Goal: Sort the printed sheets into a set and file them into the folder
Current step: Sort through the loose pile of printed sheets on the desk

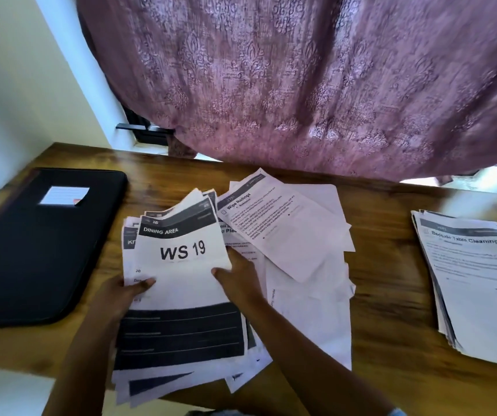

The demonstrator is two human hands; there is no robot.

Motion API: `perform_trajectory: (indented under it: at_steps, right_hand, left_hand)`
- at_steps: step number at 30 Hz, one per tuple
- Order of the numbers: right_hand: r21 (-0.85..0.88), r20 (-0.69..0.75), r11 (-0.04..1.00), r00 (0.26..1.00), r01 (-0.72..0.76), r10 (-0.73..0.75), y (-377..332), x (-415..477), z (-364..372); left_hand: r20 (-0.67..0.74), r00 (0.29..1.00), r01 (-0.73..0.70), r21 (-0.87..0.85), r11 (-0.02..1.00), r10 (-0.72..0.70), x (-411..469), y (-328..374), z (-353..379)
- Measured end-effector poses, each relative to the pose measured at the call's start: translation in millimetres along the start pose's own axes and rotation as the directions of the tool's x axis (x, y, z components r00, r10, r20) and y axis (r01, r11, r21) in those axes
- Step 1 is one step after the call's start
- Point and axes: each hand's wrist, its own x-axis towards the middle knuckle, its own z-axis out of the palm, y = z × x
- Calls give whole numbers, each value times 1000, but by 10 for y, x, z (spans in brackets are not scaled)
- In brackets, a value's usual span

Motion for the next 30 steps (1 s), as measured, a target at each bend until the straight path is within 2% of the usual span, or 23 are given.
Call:
perform_trajectory:
  at_steps: [2,5,8,9,11,12,13,16,18,19,21,23,24,27,30]
  right_hand:
    - [-109,28,987,993,118,-116,-13,-32,38]
    - [-314,127,897,950,311,-284,-32,-35,83]
    - [-356,194,869,937,344,-292,-20,42,69]
    - [-380,129,869,949,316,-288,9,86,33]
    - [-439,-120,881,961,175,-251,125,183,-95]
    - [-402,-223,911,956,90,-193,184,211,-175]
    - [-334,-259,942,959,26,-118,229,227,-245]
    - [5,-122,997,990,-74,74,202,254,-359]
    - [299,11,937,982,-181,187,69,212,-323]
    - [371,77,895,969,-246,234,19,186,-280]
    - [293,202,918,956,-267,214,-18,92,-150]
    - [28,259,990,958,-137,125,24,-9,11]
    - [-43,283,996,955,-79,88,38,-53,65]
    - [50,421,999,907,15,-35,72,-135,144]
    - [-30,511,978,844,208,-164,111,-180,126]
  left_hand:
    - [67,998,16,-55,998,-12,-99,-21,-83]
    - [127,992,12,-115,993,3,-277,-51,-92]
    - [65,997,-18,-166,986,29,-347,-126,-48]
    - [37,999,-26,-165,986,33,-340,-150,-33]
    - [11,999,-31,-167,985,33,-335,-166,-7]
    - [1,1000,-28,-186,982,29,-324,-166,-1]
    - [-3,1000,-23,-201,979,23,-313,-157,-1]
    - [82,996,48,-278,959,-26,-298,-99,-44]
    - [180,980,134,-311,941,-81,-287,-69,-119]
    - [214,970,175,-301,938,-112,-281,-68,-166]
    - [241,960,210,-273,939,-144,-281,-94,-247]
    - [205,970,188,-275,943,-133,-307,-144,-302]
    - [172,978,163,-261,951,-120,-324,-178,-328]
    - [80,995,73,-174,982,-60,-379,-249,-356]
    - [-77,996,30,-91,995,-38,-333,-317,-361]
